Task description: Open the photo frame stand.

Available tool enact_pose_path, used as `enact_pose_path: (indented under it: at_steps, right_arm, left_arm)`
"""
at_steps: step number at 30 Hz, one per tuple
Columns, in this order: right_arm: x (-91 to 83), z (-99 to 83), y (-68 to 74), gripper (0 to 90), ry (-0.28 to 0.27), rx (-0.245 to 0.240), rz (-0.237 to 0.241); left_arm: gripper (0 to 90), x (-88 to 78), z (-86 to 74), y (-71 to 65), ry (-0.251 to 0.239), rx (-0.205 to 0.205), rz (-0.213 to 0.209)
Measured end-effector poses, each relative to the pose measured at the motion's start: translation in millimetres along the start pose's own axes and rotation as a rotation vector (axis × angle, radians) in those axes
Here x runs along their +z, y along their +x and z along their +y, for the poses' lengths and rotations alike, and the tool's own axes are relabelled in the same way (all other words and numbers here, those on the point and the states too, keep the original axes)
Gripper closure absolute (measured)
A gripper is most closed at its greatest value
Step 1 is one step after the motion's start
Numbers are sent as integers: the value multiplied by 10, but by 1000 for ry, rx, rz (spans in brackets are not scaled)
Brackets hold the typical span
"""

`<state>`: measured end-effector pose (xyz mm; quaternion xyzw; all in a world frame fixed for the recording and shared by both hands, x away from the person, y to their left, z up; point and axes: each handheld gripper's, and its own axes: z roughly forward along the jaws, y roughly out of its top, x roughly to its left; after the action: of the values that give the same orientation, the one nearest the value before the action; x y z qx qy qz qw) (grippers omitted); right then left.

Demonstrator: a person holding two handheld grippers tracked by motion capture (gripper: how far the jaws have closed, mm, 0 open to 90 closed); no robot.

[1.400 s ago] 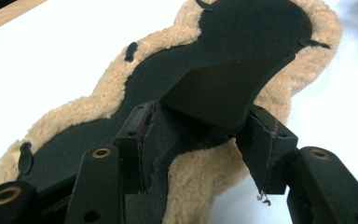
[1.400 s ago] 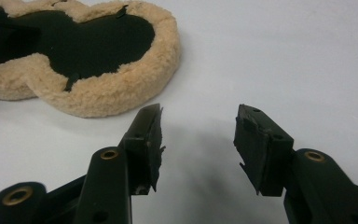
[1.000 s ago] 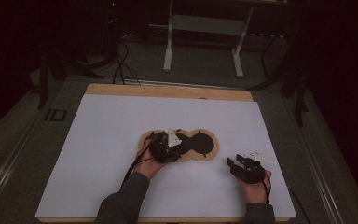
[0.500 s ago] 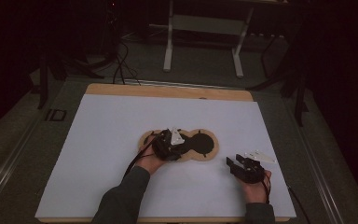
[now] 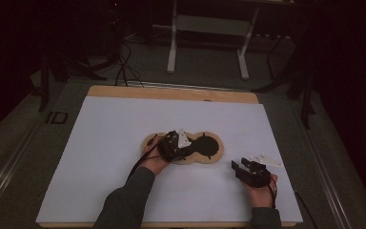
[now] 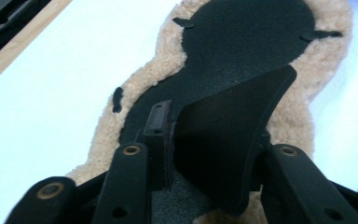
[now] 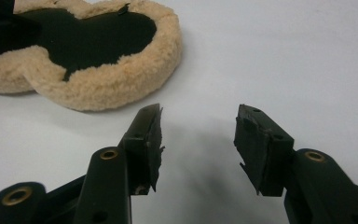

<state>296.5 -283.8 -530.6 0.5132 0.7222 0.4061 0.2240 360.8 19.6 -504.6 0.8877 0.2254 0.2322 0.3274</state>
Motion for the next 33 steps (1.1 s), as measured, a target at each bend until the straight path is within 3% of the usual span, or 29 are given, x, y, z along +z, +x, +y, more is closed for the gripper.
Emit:
enact_pose_path:
  at_steps: [6,24,33]
  right_arm:
    - [-1,0,0,503,0,1,2]
    - [1,3,6,496,1,18,22]
    - [8,33,12,478,-10,103,128]
  left_arm:
    - [728,-23,73,41,12,12,8]
    - [762,-37,153,28,50,20,37]
    - [776,-68,169,7,57,15,50]
